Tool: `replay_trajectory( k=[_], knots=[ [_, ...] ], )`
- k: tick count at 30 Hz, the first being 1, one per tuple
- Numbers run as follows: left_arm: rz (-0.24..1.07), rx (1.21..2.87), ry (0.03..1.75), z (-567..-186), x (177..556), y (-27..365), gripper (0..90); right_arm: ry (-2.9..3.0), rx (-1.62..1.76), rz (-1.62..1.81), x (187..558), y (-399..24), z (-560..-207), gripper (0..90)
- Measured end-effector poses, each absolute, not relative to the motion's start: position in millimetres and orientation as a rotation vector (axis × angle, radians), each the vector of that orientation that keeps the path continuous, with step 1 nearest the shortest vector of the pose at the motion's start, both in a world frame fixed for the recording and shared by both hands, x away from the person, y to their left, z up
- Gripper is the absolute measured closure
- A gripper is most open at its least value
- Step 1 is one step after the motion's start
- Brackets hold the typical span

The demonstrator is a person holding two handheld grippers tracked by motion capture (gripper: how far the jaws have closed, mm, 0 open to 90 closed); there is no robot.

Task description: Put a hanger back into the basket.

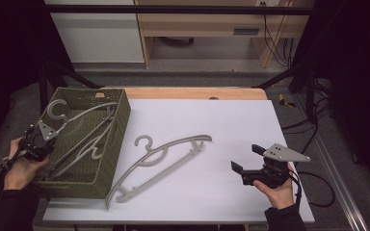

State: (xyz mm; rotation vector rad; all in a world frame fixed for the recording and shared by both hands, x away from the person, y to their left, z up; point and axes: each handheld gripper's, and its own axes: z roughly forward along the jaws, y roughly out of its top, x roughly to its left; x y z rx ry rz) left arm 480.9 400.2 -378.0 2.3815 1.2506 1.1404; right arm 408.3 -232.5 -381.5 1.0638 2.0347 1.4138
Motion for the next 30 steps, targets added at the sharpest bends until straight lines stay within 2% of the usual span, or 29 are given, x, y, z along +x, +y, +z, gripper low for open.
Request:
replay_trajectory(
  k=[7,12,15,20,30],
  knots=[
    [0.939,2.383,1.226,-372,473,398,78.6,2.035,1.063,1.414,408,-233,-381,5.8],
    [0.845,2.382,1.210,-373,468,393,76.8,2.043,1.058,1.413,408,-232,-381,5.8],
    [0.764,2.376,1.211,-374,467,392,72.5,2.043,1.057,1.414,408,-232,-381,5.8],
    [0.716,2.384,1.226,-377,467,390,70.1,2.041,1.062,1.415,408,-232,-381,5.8],
    [0.647,2.389,1.215,-380,464,386,57.4,2.045,1.059,1.413,408,-231,-381,5.7]
  ],
)
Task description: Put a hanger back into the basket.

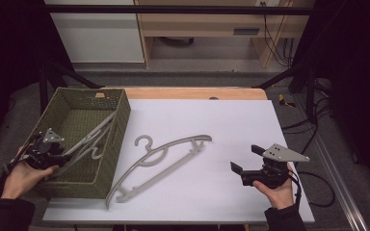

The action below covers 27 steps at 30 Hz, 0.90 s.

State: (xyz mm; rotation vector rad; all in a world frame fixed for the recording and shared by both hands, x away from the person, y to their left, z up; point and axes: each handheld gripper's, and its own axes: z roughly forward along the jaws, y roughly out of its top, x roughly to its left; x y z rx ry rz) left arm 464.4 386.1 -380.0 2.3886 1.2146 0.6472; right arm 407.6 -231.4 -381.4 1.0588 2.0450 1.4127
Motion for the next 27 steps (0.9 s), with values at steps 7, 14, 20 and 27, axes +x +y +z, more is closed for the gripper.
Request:
replay_trajectory(
  k=[7,14,20,27],
  knots=[
    [0.670,2.292,1.151,-363,451,381,50.2,2.044,1.058,1.415,407,-231,-381,5.7],
    [0.720,2.152,1.042,-344,436,355,37.5,2.036,1.054,1.418,407,-232,-380,5.8],
    [0.714,2.045,0.956,-336,426,327,32.3,2.034,1.056,1.423,406,-233,-379,5.8],
    [0.683,2.024,0.866,-334,418,292,27.3,2.037,1.048,1.422,406,-233,-380,5.8]
  ],
)
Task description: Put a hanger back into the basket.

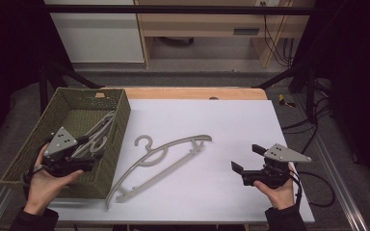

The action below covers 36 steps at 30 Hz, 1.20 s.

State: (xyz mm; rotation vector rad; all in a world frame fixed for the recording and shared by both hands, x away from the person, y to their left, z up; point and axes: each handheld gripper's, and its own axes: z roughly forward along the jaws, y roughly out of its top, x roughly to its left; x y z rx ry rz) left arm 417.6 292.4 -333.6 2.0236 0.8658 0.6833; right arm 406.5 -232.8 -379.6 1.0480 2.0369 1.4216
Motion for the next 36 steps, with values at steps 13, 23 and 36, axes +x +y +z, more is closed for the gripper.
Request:
replay_trajectory(
  k=[13,23,36],
  knots=[
    [0.590,2.023,0.811,-350,416,237,19.6,2.040,1.049,1.422,407,-231,-380,6.1],
    [0.465,2.069,0.772,-377,417,208,26.3,2.048,1.045,1.418,407,-231,-382,6.2],
    [0.367,2.195,0.748,-413,422,187,31.9,2.053,1.050,1.424,405,-232,-384,6.2]
  ],
)
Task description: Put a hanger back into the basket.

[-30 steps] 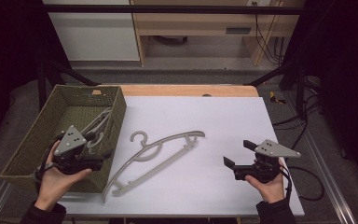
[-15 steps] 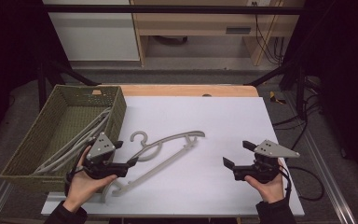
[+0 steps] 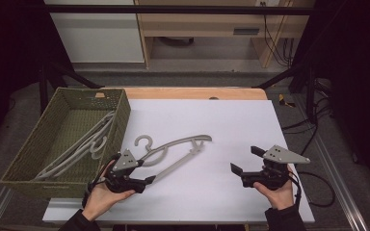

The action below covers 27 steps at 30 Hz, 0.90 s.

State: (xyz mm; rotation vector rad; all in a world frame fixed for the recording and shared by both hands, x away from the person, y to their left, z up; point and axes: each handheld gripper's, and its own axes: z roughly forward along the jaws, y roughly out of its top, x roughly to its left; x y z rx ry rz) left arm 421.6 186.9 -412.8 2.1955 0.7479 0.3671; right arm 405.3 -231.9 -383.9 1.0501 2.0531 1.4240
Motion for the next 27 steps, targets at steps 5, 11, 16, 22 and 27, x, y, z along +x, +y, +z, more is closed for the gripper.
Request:
replay_trajectory(
  k=[5,11,16,22,27],
  knots=[
    [0.342,2.243,0.746,-425,425,180,34.5,2.064,1.048,1.420,405,-230,-385,6.2],
    [0.312,2.307,0.741,-441,429,172,40.2,2.068,1.043,1.419,404,-231,-385,6.3],
    [0.303,2.376,0.727,-453,434,166,46.6,2.073,1.040,1.421,404,-229,-386,6.3],
    [0.295,2.385,0.756,-455,441,168,55.1,2.085,1.038,1.410,406,-226,-388,6.3],
    [0.240,2.405,0.757,-457,449,166,65.7,2.093,1.035,1.408,406,-226,-389,6.3]
  ],
)
